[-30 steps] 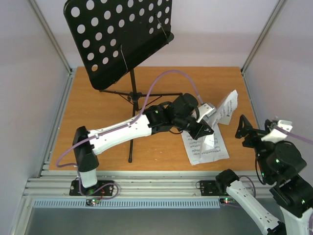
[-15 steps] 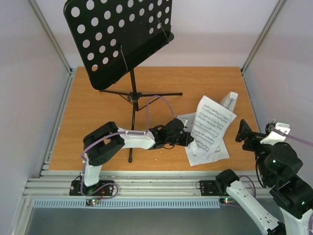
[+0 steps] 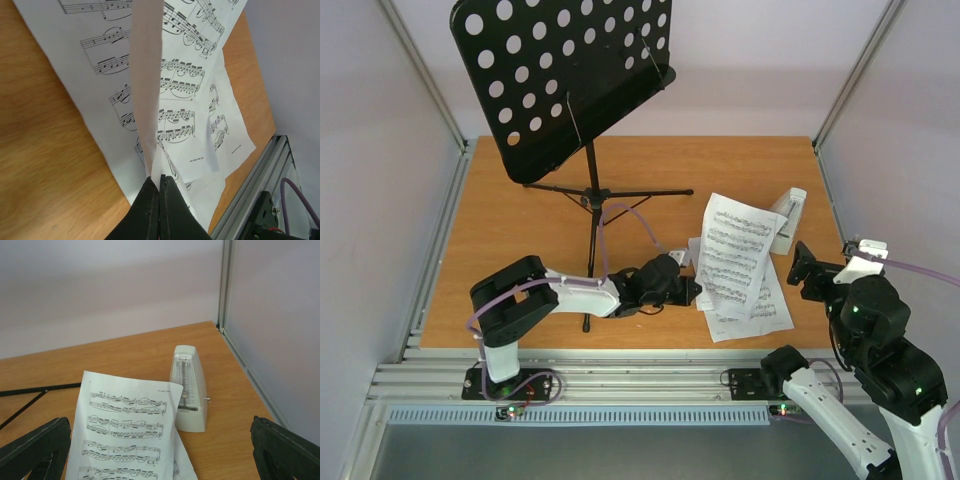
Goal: Pack up the instrument practice props
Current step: Place the sheet music at the center of the board.
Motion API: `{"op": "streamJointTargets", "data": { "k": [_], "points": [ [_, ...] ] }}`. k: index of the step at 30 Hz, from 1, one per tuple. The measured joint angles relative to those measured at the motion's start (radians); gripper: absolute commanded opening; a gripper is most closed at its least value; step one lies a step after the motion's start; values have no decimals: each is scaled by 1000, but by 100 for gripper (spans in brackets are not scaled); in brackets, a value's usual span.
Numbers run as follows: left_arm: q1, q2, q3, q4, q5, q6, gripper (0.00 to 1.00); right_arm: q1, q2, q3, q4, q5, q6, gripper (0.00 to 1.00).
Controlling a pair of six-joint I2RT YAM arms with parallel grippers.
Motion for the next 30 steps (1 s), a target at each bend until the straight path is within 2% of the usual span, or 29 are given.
{"op": "streamJointTargets", "data": {
  "k": [11,24,30],
  "points": [
    [-74,-79,-54,52,-42,-112,0,0,17,-10,8,-2,0,98],
    [-93,-187,-176,72,-149,-177,0,0,14,-12,8,0,0,99],
    [-96,-190,-212,75,-161,-209,1,0,12,-13,8,0,0,99]
  ]
}}
